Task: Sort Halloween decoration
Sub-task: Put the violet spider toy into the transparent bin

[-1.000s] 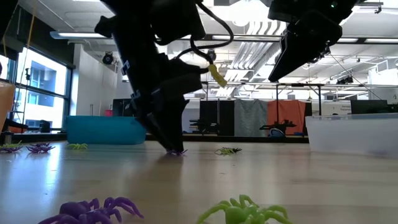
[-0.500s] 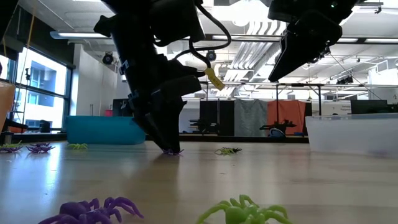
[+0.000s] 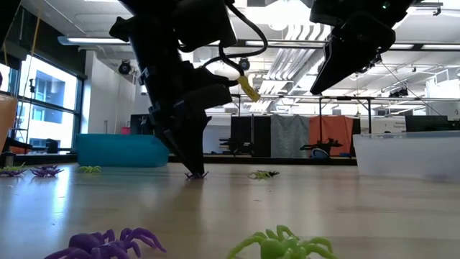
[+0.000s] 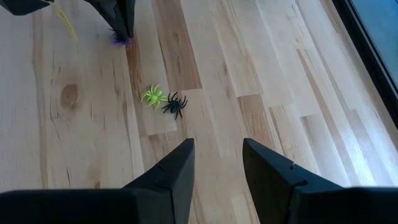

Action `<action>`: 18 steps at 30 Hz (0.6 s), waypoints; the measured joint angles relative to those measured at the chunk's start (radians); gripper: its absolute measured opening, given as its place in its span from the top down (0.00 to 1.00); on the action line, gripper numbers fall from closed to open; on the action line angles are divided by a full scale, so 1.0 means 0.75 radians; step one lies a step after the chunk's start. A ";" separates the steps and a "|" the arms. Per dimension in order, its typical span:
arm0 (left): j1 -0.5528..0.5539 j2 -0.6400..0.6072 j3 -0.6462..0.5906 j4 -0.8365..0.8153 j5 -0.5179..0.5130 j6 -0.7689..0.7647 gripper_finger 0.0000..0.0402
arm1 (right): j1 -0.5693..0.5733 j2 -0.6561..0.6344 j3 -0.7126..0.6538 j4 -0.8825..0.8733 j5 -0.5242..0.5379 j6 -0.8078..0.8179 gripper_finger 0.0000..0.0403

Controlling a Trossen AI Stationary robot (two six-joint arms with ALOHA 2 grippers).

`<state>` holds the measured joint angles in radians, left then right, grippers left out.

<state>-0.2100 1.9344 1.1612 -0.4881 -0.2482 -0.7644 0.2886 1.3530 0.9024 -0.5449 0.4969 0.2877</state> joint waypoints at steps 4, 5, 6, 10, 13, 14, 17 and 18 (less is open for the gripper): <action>-0.002 -0.022 -0.005 0.006 0.014 0.028 1.00 | 0.000 0.000 0.000 0.001 0.000 0.000 0.68; -0.001 -0.034 -0.007 -0.012 0.024 0.043 1.00 | 0.001 0.000 0.000 0.002 0.000 0.000 0.68; -0.002 -0.043 -0.007 -0.011 0.027 0.056 1.00 | 0.000 0.000 0.000 0.004 0.000 0.000 0.68; -0.004 -0.103 -0.007 -0.026 0.029 0.080 1.00 | 0.000 0.000 0.000 0.017 -0.001 0.000 0.68; -0.004 -0.148 -0.005 -0.025 0.025 0.083 1.00 | 0.001 0.000 0.000 0.022 -0.002 0.000 0.68; -0.004 -0.163 -0.005 -0.018 0.025 0.083 1.00 | 0.000 0.000 0.000 0.022 -0.002 0.000 0.68; -0.009 -0.218 -0.005 -0.029 0.023 0.093 1.00 | 0.001 0.000 0.000 0.029 -0.003 0.000 0.68; -0.011 -0.235 -0.005 -0.021 0.021 0.094 1.00 | 0.000 0.000 0.000 0.028 -0.003 0.000 0.68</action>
<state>-0.2180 1.7583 1.1578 -0.5040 -0.2323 -0.6941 0.2886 1.3533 0.9024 -0.5237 0.4944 0.2878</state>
